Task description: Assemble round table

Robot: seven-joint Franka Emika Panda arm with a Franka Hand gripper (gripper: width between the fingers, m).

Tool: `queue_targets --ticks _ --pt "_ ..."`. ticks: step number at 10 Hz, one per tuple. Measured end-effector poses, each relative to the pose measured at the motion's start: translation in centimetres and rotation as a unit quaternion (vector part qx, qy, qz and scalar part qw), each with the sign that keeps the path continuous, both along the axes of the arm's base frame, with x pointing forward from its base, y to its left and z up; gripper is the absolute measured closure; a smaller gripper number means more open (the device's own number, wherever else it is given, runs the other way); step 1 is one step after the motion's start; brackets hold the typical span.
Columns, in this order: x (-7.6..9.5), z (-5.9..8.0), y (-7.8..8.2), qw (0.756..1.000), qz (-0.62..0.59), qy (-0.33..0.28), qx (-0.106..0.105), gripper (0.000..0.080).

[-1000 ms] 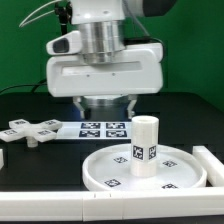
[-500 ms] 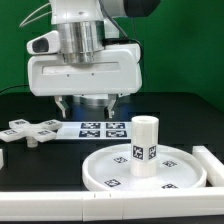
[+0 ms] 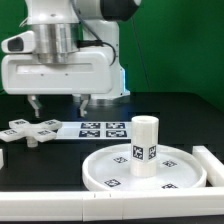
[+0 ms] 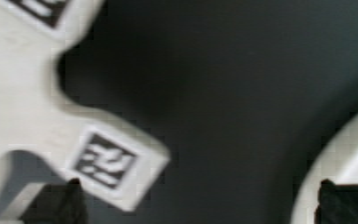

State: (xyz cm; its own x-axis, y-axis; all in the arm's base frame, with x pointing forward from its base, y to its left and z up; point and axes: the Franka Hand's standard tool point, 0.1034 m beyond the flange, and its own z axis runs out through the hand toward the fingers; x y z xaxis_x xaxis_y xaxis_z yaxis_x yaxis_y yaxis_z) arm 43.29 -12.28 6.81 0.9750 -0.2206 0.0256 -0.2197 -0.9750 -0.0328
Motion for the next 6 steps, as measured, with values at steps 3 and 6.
queue_targets --ticks 3,6 --pt "-0.2 -0.1 -0.5 1.000 0.001 0.001 0.000 0.0151" --pt "-0.7 -0.5 -1.5 1.000 -0.008 -0.004 -0.010 0.0151"
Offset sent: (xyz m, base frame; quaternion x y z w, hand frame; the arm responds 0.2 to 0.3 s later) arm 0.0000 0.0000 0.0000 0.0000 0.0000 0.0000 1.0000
